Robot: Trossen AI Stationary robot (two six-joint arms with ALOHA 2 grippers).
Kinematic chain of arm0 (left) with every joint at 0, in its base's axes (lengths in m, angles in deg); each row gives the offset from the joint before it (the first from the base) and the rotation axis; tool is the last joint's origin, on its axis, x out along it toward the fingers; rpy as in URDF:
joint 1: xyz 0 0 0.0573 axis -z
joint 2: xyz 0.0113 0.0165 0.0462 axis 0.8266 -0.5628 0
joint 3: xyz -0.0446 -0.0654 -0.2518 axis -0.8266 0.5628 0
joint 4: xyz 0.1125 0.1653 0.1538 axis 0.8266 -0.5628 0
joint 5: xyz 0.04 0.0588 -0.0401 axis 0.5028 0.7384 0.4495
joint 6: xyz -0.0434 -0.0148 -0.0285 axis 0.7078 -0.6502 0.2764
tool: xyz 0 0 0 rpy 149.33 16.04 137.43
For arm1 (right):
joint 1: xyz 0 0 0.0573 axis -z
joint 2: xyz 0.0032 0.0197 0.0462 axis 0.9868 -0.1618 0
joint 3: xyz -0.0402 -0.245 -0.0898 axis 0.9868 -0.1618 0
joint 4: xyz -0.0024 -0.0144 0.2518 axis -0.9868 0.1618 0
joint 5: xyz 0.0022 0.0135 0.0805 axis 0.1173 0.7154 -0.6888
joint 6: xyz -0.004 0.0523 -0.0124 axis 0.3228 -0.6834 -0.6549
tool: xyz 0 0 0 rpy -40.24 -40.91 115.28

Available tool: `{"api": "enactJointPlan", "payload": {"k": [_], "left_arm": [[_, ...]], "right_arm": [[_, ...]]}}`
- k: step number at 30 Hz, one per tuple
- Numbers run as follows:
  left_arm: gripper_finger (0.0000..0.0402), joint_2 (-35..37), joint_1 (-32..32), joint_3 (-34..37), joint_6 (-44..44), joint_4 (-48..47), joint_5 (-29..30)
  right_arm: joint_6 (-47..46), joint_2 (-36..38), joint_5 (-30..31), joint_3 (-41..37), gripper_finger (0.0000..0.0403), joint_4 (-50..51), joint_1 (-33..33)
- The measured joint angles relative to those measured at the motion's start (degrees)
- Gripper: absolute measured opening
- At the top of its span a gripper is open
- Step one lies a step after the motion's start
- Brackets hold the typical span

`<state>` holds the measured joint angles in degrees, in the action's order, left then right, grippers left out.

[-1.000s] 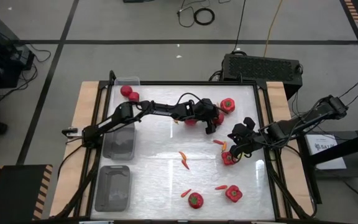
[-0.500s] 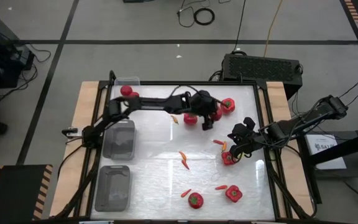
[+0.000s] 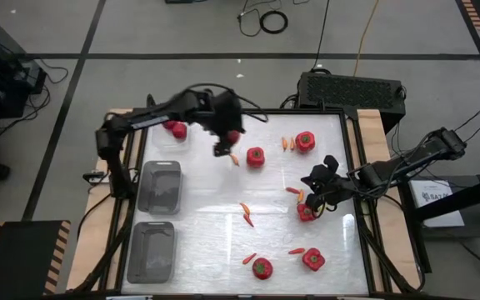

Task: Sort produce into baskets
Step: Put the tomato into the transparent bin

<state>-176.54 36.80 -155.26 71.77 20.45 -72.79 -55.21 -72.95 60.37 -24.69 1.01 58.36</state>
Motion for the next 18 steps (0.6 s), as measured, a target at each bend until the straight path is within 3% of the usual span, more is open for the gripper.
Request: {"api": "enactJointPlan", "payload": {"k": [4,9,14,18], "left_arm": [[0.0315,5.7,-3.3,5.9,1.6,-3.4,-0.3],[0.0316,15.0,-8.3,19.5,2.6,-2.3,0.2],[0.0316,24.1,-16.7,32.2,2.8,5.7,3.3],[0.0316,27.4,-24.1,39.5,3.1,10.0,3.5]], "right_arm": [[1.1,0.0,0.1,0.0,0.0,-1.8,0.0],[1.6,0.0,0.0,0.0,0.0,-2.8,0.0],[2.5,0.0,0.4,0.0,0.0,-3.3,0.0],[2.5,-0.3,1.2,0.0,0.0,-4.1,0.2]]}}
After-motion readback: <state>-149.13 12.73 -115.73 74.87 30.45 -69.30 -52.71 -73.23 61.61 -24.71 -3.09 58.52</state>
